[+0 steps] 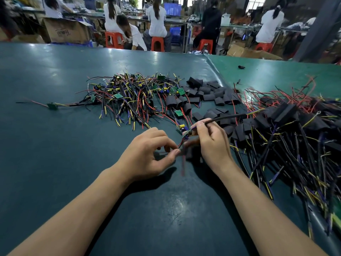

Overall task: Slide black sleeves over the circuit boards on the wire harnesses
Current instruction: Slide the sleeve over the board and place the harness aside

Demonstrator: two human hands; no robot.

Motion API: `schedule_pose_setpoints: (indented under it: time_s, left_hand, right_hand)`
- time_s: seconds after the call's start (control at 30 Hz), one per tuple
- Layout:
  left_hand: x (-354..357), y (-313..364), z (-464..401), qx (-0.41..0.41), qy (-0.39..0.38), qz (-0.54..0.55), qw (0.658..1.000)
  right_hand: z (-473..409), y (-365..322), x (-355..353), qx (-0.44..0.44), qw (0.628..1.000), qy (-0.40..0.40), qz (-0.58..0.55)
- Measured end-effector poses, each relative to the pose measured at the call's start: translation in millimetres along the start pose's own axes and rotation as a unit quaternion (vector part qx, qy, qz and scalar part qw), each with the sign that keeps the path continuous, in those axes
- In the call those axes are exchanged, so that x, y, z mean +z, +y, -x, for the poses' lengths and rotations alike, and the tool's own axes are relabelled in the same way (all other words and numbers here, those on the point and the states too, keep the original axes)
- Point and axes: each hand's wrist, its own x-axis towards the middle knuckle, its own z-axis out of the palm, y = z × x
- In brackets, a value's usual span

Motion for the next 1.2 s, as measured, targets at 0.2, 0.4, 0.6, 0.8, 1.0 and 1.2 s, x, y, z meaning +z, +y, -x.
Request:
schedule_pose_setpoints:
  time_s: [0.2, 0.4, 0.6, 0.8, 1.0, 1.2]
  left_hand:
    - [-1, 1, -1, 0.011, -0.029, -0.047, 0.998]
    - [4, 14, 1, 0.076, -0.137, -0.104, 0.982]
    - [-8, 4, 3, 0.003, -0.167, -0.118, 0.979]
    - [-8, 5, 2, 0.013, -0.161, -0.1, 0.982]
    - [-4, 1, 1, 0.016, -0.17, -0.024, 0.985]
    - [-1, 7, 3, 0.019, -0.169, 0.01, 0.985]
  right_hand:
    - [4, -8, 3, 0.115, 0.974, -0.065, -0.186]
    - [-2, -8, 0, 0.117, 0.964, 0.028, -0.238]
    - [-10, -6, -12, 0.161, 0.906, 0.129, -0.371]
    - [-12, -6, -12, 0.163, 0.886, 0.083, -0.426]
    - [-11, -9, -12, 0.171, 0.869, 0.035, -0.463]
    - [-9, -9, -12, 0.107, 0.913, 0.118, -0.376]
